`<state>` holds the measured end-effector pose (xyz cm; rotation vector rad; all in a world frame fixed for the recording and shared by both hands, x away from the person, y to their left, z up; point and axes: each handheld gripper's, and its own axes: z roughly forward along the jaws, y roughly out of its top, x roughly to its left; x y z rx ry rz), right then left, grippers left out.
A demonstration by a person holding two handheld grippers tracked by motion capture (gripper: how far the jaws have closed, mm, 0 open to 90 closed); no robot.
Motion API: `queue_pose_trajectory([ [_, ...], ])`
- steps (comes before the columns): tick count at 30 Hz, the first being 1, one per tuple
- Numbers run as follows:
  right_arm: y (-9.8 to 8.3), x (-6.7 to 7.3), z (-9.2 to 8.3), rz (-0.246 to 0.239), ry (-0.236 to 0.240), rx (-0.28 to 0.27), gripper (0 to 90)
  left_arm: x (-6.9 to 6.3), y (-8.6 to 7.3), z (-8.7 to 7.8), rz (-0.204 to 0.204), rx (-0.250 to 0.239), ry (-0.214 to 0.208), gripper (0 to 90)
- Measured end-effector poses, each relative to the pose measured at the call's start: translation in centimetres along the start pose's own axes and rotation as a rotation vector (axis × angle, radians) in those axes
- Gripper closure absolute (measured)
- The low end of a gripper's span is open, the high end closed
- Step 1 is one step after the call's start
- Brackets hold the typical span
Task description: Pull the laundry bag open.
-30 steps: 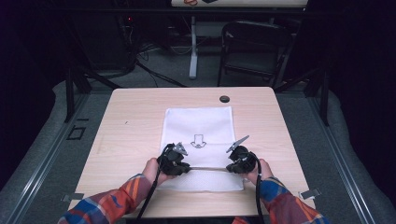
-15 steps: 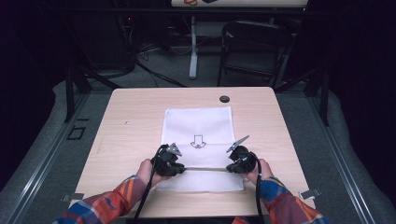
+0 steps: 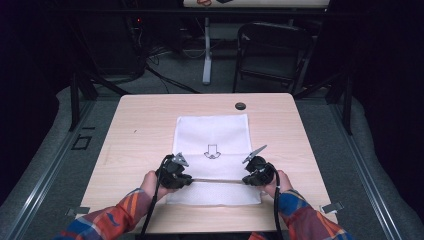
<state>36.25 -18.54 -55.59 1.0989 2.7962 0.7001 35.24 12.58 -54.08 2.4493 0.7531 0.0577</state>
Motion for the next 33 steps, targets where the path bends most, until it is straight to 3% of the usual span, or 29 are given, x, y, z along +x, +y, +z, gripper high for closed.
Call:
queue_pose_trajectory([
  [33,0.0,-0.1,0.0,0.004,-0.001,0.001,90.0,1.2,-2.1,-2.4,-0.062,-0.019,0.034,81.8],
])
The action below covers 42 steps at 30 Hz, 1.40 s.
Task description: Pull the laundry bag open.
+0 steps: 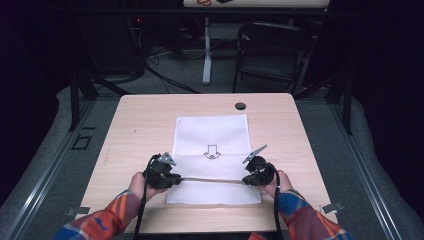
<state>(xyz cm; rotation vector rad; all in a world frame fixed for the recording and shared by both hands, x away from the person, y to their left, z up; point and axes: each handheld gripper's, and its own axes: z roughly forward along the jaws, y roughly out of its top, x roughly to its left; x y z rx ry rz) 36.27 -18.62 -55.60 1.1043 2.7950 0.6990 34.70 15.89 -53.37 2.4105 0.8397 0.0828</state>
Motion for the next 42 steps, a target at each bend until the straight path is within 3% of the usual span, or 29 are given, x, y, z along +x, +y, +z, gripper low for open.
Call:
queue_pose_trajectory([
  [11,0.0,0.0,0.0,0.005,0.004,-0.003,90.0,0.3,-0.5,-0.6,-0.015,-0.008,0.013,81.8],
  [14,0.0,0.0,0.0,0.001,0.002,0.004,90.0,0.4,-0.6,-0.7,0.0,0.003,0.026,81.7],
  [33,0.1,0.1,0.0,0.005,-0.001,0.003,90.0,1.6,-2.2,-2.0,-0.08,0.03,0.076,81.7],
  [42,0.0,0.0,0.0,0.004,0.006,-0.003,90.0,1.9,-2.4,-2.0,-0.113,0.048,0.065,81.6],
])
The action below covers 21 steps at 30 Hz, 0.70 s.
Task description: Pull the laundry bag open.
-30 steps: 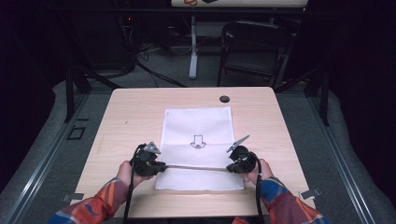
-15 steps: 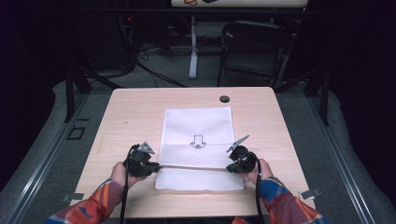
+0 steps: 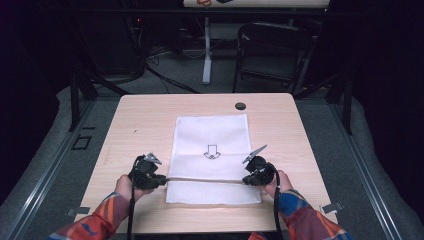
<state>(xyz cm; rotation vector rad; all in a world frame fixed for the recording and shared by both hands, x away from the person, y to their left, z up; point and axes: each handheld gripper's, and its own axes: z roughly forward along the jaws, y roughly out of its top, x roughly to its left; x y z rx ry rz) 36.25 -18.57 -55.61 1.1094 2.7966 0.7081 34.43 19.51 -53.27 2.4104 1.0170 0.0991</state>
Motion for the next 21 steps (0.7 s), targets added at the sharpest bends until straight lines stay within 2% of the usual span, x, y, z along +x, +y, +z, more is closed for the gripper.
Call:
queue_pose_trajectory([
  [2,0.01,0.02,0.02,0.001,0.004,-0.003,90.0,0.06,0.0,0.03,-0.006,0.003,-0.007,81.6],
  [6,0.13,0.11,-0.05,-0.023,-0.018,0.016,90.0,-0.1,0.03,0.28,-0.005,0.015,-0.001,81.4],
  [9,0.12,0.32,0.15,-0.018,-0.019,-0.004,90.0,0.0,0.0,0.36,-0.011,0.017,-0.008,81.1],
  [10,0.2,0.26,0.01,-0.029,-0.026,0.016,90.0,0.02,0.0,0.38,-0.012,0.019,-0.012,81.0],
  [14,0.33,0.37,0.0,-0.04,-0.035,0.028,90.0,-0.02,0.06,0.48,-0.004,0.025,-0.008,80.2],
  [16,0.43,0.49,-0.03,-0.059,-0.043,0.039,90.0,0.01,0.08,0.48,-0.002,0.026,-0.01,77.1],
  [18,0.47,0.64,0.05,-0.058,-0.047,0.03,89.1,0.07,0.08,0.44,-0.002,0.021,-0.021,73.0],
  [21,0.61,0.77,-0.31,-0.059,-0.043,0.03,80.5,0.12,0.15,0.22,-0.013,0.0,-0.028,62.2],
])
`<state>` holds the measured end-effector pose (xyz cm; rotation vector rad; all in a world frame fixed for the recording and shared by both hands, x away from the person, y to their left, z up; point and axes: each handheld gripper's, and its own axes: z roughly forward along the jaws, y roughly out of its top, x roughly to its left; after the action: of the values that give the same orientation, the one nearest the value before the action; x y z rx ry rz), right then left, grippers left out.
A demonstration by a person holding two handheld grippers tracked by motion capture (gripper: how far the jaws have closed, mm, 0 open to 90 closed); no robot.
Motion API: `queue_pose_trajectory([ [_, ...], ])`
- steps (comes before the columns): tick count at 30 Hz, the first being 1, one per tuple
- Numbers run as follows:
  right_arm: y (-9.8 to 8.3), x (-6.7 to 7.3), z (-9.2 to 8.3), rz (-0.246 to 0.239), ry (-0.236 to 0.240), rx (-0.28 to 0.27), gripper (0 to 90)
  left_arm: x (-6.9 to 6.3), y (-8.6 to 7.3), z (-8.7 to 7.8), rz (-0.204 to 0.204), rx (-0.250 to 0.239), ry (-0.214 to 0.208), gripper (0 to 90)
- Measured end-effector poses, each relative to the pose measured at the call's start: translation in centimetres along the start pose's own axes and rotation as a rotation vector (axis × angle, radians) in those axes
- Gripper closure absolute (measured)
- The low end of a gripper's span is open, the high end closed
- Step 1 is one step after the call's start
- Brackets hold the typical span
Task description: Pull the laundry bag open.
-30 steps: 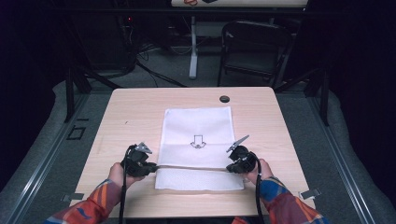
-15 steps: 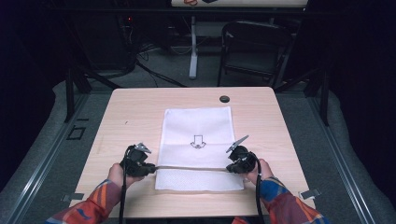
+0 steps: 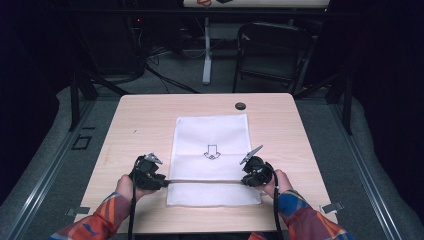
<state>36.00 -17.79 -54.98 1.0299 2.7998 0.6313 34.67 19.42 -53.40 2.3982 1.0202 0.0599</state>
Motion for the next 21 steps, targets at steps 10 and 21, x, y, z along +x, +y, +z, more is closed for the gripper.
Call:
queue_pose_trajectory([
  [10,0.7,1.4,-3.1,-0.042,-0.033,-0.1,58.2,-0.2,0.2,-1.3,-0.02,-0.069,-0.015,38.0],
  [21,-0.1,1.5,-6.3,-0.007,-0.079,-0.163,23.2,-0.1,-0.7,-3.4,-0.05,-0.119,0.034,21.9],
])
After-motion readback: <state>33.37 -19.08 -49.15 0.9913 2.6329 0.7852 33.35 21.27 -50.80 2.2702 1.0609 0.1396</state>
